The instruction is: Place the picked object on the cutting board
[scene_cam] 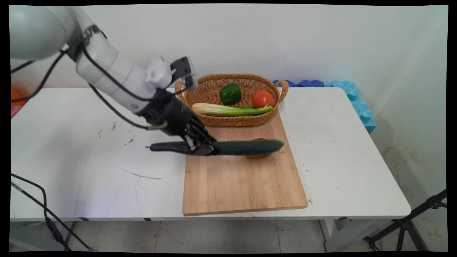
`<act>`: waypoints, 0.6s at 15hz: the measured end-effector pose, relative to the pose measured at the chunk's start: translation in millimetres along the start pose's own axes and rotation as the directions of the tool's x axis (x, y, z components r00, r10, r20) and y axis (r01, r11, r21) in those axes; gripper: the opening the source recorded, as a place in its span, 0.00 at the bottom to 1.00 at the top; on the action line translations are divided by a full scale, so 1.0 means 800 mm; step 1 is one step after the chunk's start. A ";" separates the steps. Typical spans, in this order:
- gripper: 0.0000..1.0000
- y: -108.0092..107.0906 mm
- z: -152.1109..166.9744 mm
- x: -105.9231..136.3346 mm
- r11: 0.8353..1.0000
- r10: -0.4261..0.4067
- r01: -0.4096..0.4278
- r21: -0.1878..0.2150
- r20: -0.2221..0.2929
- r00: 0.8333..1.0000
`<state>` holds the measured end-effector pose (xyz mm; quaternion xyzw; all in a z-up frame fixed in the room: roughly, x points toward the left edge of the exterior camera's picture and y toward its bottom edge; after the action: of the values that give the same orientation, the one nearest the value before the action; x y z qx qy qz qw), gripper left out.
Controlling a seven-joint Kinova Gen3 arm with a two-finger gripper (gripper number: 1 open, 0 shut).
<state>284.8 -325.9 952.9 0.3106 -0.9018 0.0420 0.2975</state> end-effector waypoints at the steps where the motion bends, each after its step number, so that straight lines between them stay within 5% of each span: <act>1: 0.00 0.002 0.010 -0.006 1.000 -0.005 0.005 -0.005 0.003 1.000; 9: 0.00 0.007 0.073 -0.041 0.999 -0.034 0.035 -0.021 0.027 0.999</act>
<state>272.7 -319.0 887.3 0.3233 -0.9006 0.0230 0.2896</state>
